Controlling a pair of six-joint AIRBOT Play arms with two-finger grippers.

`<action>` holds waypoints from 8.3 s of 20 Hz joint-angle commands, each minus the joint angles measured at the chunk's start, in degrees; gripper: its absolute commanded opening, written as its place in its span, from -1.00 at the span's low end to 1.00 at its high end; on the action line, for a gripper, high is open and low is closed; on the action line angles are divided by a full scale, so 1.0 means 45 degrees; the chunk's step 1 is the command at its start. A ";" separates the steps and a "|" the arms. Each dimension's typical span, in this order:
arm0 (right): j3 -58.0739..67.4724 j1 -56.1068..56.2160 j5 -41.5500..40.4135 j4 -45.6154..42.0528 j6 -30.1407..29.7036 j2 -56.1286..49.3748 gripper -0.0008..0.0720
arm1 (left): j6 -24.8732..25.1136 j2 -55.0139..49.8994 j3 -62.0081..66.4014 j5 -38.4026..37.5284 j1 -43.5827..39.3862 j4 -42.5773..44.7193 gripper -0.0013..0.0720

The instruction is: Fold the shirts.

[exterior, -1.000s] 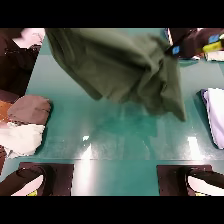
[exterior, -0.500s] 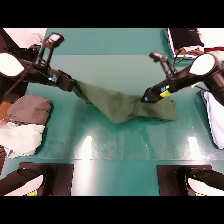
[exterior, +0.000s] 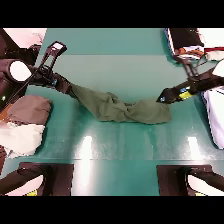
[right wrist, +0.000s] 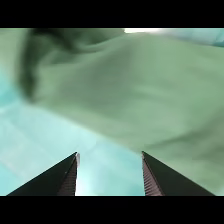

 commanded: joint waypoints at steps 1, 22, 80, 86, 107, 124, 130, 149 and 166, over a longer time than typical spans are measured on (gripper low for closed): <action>-0.0044 -0.2225 -0.0355 0.0029 -0.0330 -0.1054 0.28 | -0.0131 -0.0010 -0.0010 0.0175 0.0010 -0.0379 -0.86; 0.2822 -0.1875 -0.3235 0.0665 -0.1132 -0.3789 -0.93 | -0.1603 0.0826 0.1035 0.0389 0.0010 0.1137 -0.86; -0.0282 -0.5663 0.1239 0.0767 -0.0753 -0.0097 0.01 | -0.0398 -0.1462 -0.4872 -0.2239 0.4925 -0.4979 0.69; -0.1345 -0.5668 0.0602 0.0763 -0.0753 0.1205 0.01 | 0.0651 -0.1481 -0.6144 -0.1297 0.4488 -0.6547 0.68; -0.8597 -1.0739 0.0068 -0.1219 -0.1889 0.1151 0.19 | 0.0350 -0.1409 -0.4138 -0.1141 0.3313 -0.6431 -0.86; -0.6081 -0.7621 -0.0806 -0.0180 -0.0937 0.3857 -0.92 | 0.0034 0.0578 -0.2696 -0.0908 0.3317 -0.5668 -0.87; 0.2259 -0.6479 -0.1549 -0.0199 0.0097 0.5241 -0.92 | -0.0141 0.3662 0.3954 -0.0801 0.3317 -0.5338 -0.87; 0.8961 -0.7927 0.0835 0.1122 0.0505 0.2628 -0.92 | -0.1122 0.3332 0.7883 -0.0991 0.3313 -0.7213 -0.86; 0.7752 -0.3842 -0.2890 -0.1326 0.0996 -0.6494 -0.93 | 0.1360 -0.6173 0.4983 0.2458 0.3317 -0.7159 -0.86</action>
